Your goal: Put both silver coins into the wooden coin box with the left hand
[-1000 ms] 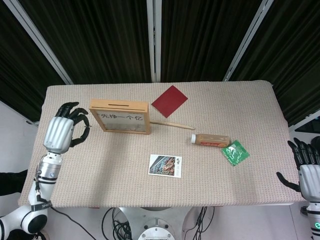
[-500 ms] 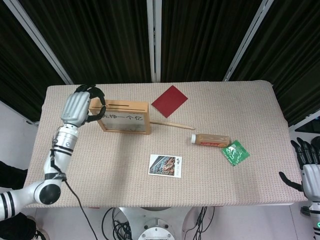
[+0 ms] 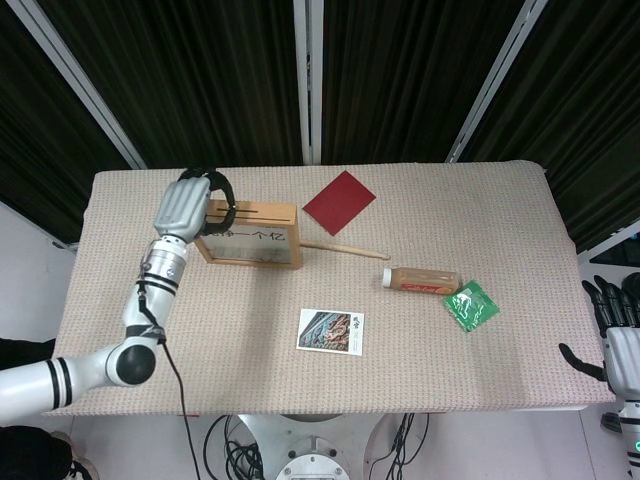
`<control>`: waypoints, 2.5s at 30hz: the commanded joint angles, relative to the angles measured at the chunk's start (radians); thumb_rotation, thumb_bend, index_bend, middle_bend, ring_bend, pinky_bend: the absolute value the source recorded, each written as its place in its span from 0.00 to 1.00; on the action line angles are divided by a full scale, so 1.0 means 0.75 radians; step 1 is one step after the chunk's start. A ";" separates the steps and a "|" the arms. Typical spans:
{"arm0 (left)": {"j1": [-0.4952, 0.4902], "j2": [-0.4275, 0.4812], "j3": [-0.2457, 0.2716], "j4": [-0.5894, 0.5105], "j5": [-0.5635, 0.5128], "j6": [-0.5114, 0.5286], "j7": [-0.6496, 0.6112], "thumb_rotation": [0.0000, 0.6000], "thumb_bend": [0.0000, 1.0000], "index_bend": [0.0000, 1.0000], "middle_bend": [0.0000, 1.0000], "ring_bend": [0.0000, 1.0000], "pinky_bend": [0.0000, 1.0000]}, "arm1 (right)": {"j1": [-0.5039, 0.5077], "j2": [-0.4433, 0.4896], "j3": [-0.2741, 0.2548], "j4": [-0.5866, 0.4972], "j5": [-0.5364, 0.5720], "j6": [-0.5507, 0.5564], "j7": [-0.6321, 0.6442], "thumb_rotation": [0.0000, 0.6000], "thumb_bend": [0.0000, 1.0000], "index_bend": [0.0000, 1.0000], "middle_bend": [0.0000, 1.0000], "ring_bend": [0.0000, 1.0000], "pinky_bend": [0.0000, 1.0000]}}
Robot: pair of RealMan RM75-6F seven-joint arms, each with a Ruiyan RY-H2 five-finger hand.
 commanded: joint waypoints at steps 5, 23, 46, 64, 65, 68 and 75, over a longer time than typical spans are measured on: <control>-0.023 -0.014 0.016 0.019 -0.017 0.003 -0.006 1.00 0.46 0.64 0.34 0.14 0.17 | -0.003 0.002 0.001 0.006 0.003 0.004 0.007 1.00 0.15 0.00 0.00 0.00 0.00; -0.063 -0.063 0.064 0.096 -0.024 0.009 -0.007 1.00 0.46 0.64 0.34 0.14 0.16 | -0.014 0.001 0.001 0.031 0.009 0.012 0.049 1.00 0.15 0.00 0.00 0.00 0.00; -0.048 -0.033 0.088 0.111 -0.007 -0.047 -0.073 1.00 0.45 0.29 0.31 0.14 0.13 | -0.010 0.011 0.008 0.018 0.020 0.002 0.031 1.00 0.15 0.00 0.00 0.00 0.00; 0.264 0.203 0.254 -0.158 0.643 0.194 -0.336 1.00 0.23 0.28 0.23 0.10 0.12 | -0.022 0.040 0.002 -0.056 -0.017 0.045 -0.048 1.00 0.15 0.00 0.00 0.00 0.00; 0.326 0.235 0.306 -0.163 0.756 0.255 -0.356 1.00 0.20 0.28 0.23 0.10 0.13 | -0.021 0.038 0.000 -0.055 -0.014 0.041 -0.052 1.00 0.15 0.00 0.00 0.00 0.00; 0.482 0.269 0.441 -0.117 1.019 0.446 -0.361 1.00 0.16 0.29 0.23 0.10 0.13 | -0.018 0.026 -0.004 -0.050 -0.014 0.032 -0.057 1.00 0.15 0.00 0.00 0.00 0.00; 0.726 0.261 0.707 0.070 1.232 0.567 -0.172 1.00 0.08 0.21 0.15 0.03 0.09 | -0.002 -0.011 -0.051 0.031 -0.135 0.046 -0.095 1.00 0.24 0.00 0.00 0.00 0.00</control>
